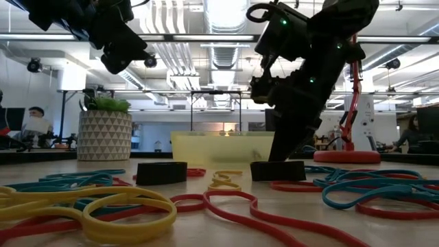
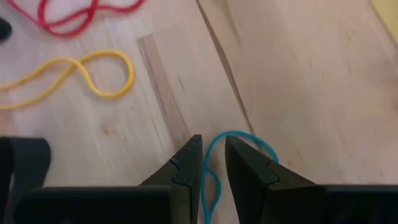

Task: Pick and place rubber bands into bin
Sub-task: Put the blue rubber band into the yellow bin

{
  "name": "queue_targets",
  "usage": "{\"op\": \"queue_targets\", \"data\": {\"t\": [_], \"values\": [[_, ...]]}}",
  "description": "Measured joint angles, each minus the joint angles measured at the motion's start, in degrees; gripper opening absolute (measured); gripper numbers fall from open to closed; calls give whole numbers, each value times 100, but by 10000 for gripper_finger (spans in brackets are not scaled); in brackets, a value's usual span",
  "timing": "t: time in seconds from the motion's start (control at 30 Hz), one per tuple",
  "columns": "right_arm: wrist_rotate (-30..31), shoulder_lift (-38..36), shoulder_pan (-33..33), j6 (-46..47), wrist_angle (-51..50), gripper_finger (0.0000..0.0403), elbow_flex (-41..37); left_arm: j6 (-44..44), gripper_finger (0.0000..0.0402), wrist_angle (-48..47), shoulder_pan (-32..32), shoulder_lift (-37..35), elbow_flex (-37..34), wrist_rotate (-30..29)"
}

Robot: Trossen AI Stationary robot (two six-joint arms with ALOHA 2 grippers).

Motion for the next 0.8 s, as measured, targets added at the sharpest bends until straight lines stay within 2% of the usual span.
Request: {"op": "queue_targets", "data": {"t": [0.33,0.63,0.8], "values": [[-5,4,-9,104,93,61,-68,2,114,-2,0,5,-15,1],[-47,330,-7,387,316,61,-32,-4,114,1,-2,26,-83,1],[-37,332,-11,374,260,47,-38,-4,114,3,-2,26,-87,1]]}}
